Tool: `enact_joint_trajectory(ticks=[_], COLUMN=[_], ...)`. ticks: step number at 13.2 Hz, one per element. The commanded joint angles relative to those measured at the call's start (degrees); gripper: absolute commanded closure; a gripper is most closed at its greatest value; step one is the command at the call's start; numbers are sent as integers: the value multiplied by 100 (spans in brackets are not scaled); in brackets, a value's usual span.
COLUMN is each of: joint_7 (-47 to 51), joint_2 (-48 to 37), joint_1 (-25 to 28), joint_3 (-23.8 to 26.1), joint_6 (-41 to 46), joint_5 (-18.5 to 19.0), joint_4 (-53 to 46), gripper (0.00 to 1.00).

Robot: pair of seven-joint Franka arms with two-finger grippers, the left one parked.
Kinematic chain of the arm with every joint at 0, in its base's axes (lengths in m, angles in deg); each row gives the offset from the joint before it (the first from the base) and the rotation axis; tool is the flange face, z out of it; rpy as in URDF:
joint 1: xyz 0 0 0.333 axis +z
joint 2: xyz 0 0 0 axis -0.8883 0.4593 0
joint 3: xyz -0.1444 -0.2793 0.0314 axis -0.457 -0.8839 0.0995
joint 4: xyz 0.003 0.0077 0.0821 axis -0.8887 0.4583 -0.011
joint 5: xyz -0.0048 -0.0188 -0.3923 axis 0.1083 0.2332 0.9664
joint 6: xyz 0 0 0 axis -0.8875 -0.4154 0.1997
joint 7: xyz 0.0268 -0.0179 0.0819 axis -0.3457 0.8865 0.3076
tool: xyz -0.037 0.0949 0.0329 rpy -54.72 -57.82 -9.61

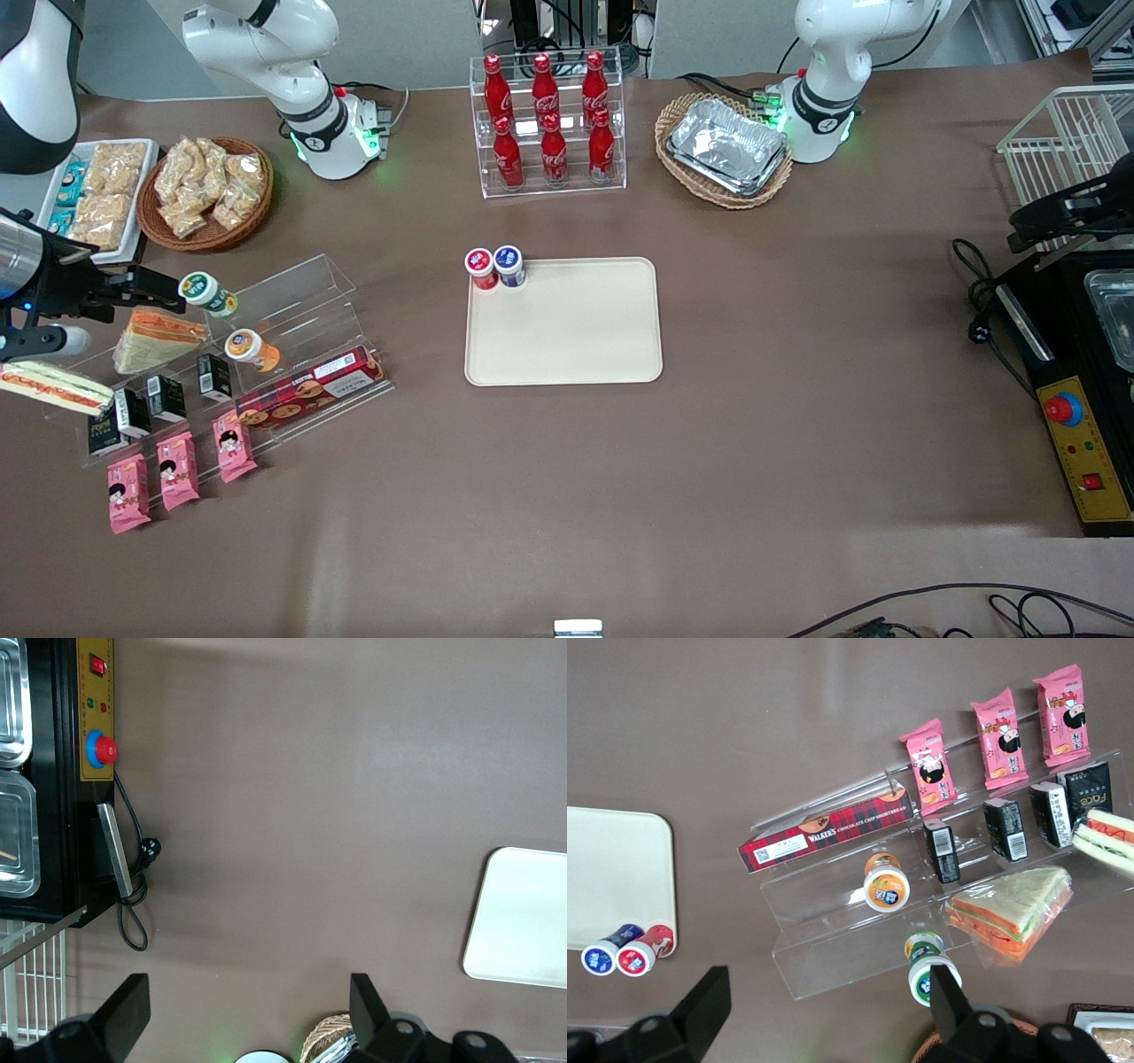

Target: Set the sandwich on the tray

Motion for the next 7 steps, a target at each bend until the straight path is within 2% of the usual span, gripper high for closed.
enact_joint_trajectory(ticks=[1, 7], joint_7=[78, 87], joint_2=[25, 34], joint_1=[-12, -3], joint_3=[-28, -28], joint_6=[29, 29], joint_5=[11, 37], joint_4=[-114, -61], gripper=[0, 0])
